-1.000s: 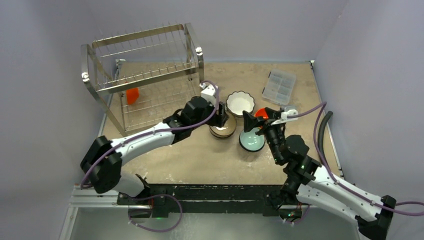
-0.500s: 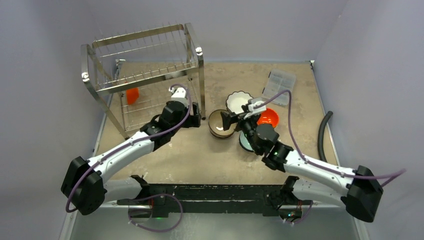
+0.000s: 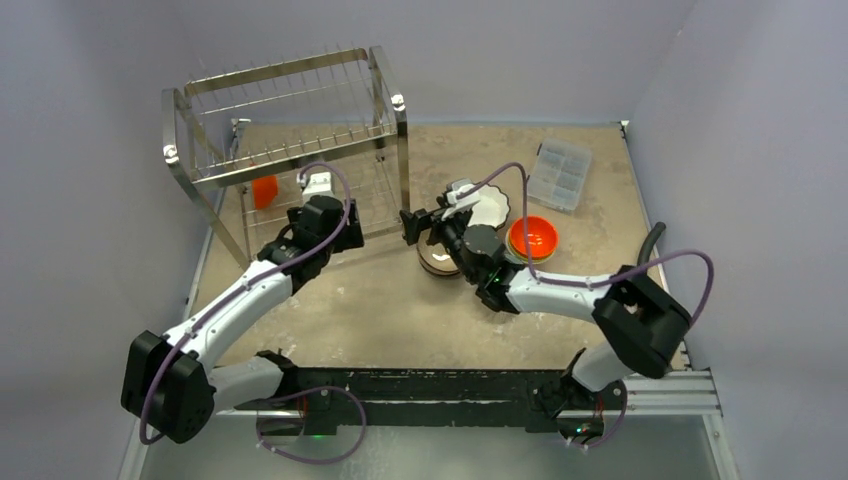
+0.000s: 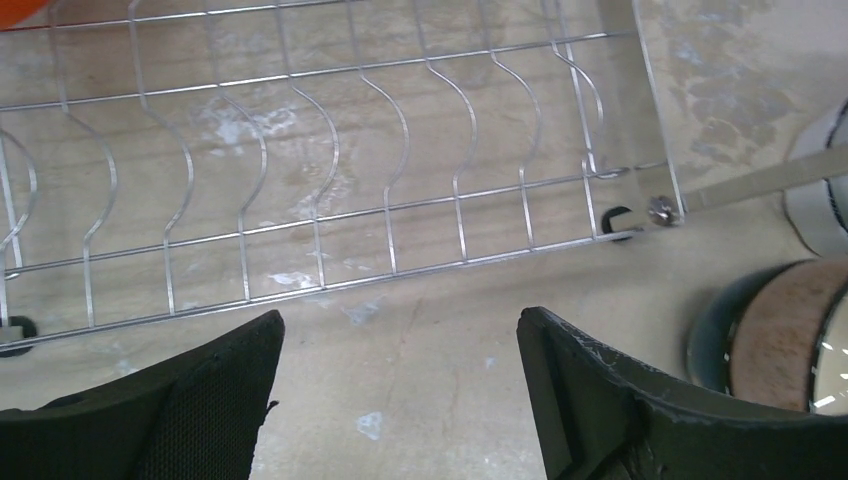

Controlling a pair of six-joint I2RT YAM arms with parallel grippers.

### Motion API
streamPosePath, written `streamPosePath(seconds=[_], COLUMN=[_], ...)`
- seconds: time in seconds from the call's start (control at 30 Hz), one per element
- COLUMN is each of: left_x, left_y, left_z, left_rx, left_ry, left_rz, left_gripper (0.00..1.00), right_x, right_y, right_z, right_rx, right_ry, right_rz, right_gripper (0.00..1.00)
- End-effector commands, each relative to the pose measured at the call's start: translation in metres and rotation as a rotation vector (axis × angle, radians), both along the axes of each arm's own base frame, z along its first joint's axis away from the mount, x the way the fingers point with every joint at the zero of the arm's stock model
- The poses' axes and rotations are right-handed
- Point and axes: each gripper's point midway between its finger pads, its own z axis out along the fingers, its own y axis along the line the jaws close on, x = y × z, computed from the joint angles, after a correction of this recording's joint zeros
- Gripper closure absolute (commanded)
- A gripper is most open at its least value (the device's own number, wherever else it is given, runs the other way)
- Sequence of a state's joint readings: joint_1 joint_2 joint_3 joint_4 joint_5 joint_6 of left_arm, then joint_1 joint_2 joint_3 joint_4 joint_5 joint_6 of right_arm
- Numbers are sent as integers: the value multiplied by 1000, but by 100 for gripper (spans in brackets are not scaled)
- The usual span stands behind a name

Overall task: Unload the bowls from the dish rack
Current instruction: Adjust the bowl in the dish rack.

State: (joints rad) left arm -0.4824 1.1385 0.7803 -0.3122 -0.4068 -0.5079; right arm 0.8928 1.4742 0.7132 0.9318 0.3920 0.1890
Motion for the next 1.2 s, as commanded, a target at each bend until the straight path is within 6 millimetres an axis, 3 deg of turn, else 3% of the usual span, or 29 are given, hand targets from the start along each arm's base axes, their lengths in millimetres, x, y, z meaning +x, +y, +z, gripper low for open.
streamPosePath(seconds=[0.0,0.37,0.53,0.83,1.0,1.17], left_x=[9,22,32,41,34,27], left_y=[21,49,64,80,86,93], left_z=[12,5,4,-8,-17,-23], left_rx=[79,229,379,527,536,567], left_ry=[8,31,69,112,140,155], left_rz=[64,189,221,228,243,272], left_gripper=[14,14,14,14,14,14], right_x=[23,61,70,79,79,74], right_y=[15,30,33,41,39,34], right_z=[43,26,22,15,12,12], right_rx=[122,71,58,54,54,61], right_ry=[-124,-211,-240,-264,-269,-276], right_rz=[6,-37,-49,-34,-30,-31], right_gripper=[9,18,22,38,56,79])
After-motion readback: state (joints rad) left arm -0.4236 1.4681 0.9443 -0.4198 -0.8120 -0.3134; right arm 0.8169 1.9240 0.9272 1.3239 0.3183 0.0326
